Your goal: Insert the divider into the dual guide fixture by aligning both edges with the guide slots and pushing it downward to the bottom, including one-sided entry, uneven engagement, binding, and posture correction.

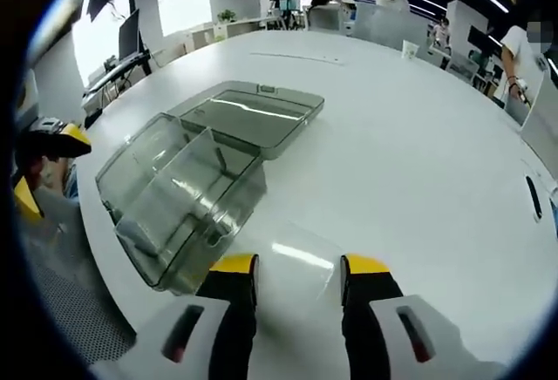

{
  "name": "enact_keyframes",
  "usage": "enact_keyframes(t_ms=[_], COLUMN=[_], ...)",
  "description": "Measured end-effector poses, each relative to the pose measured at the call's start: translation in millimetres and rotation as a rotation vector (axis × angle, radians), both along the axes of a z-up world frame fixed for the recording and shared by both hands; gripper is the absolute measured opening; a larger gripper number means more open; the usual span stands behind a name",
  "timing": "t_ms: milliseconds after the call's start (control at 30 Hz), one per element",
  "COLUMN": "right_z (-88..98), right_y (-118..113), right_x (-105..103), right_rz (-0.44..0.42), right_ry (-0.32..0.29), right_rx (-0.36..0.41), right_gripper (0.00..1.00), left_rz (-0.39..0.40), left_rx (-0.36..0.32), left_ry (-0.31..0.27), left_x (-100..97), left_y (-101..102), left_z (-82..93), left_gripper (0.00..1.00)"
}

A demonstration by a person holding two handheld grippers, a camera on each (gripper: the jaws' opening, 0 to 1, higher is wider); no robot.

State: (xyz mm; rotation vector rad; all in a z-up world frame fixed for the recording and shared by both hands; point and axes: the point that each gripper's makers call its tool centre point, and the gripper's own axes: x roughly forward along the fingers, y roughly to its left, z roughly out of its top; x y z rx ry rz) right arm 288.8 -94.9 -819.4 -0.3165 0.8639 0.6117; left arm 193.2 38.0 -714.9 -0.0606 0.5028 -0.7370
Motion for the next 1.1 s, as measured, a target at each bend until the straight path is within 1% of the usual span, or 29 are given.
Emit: enact_keyframes(t_ms=[167, 333, 433, 467, 567, 600, 667, 700, 833, 933, 1067, 1100], right_z=[-0.5, -0.4, -2.1, -1.5, -2.8, -2.8, -3.1, -3.1, -2.6, -2.7, -1.8, -1.6], right_y=[-3, -9, -12, -13, -22, -24, -26, -25, -22, -20, -19, -19], right_x=[-3, -6, -14, -11, -19, -21, -22, -21, -23, -25, -21, -21], right_rz=[0.008, 0.034, 0.039, 0.058, 0.090, 0.105, 0.139, 0.138, 0.145, 0.176, 0.133, 0.138], right_ry=[0.024, 0.057, 0.145, 0.136, 0.204, 0.213, 0.222, 0.216, 0.228, 0.250, 0.262, 0.262], right_rx=[-0.023, -0.080, -0.084, -0.094, -0.148, -0.161, -0.187, -0.181, -0.186, -0.224, -0.217, -0.220], right_gripper=[0.30, 0.29, 0.29, 0.28, 0.28, 0.28, 0.28, 0.28, 0.31, 0.34, 0.33, 0.34], left_rz=[0.005, 0.004, 0.001, -0.001, -0.007, -0.009, -0.012, -0.014, -0.014, -0.013, -0.018, -0.018], left_rx=[-0.003, -0.002, -0.004, -0.003, -0.005, -0.004, -0.006, -0.007, -0.006, -0.012, -0.014, -0.014], left_ry=[0.000, 0.001, 0.004, 0.003, 0.004, 0.005, 0.004, 0.003, 0.004, 0.005, 0.011, 0.012], left_x=[0.7, 0.2, -0.4, -0.5, -0.1, -0.1, 0.0, 0.1, 0.2, 0.7, 0.1, -0.1], left_y=[1, 1, 1, 0, 0, 0, -1, -1, 0, 0, -1, -1], left_z=[0.0, -0.2, -0.6, -0.7, -1.4, -1.7, -1.6, -1.7, -2.4, -2.5, -3.7, -3.8], left_gripper=[0.46, 0.46, 0.46, 0.46, 0.46, 0.46, 0.46, 0.46, 0.46, 0.46, 0.46, 0.46])
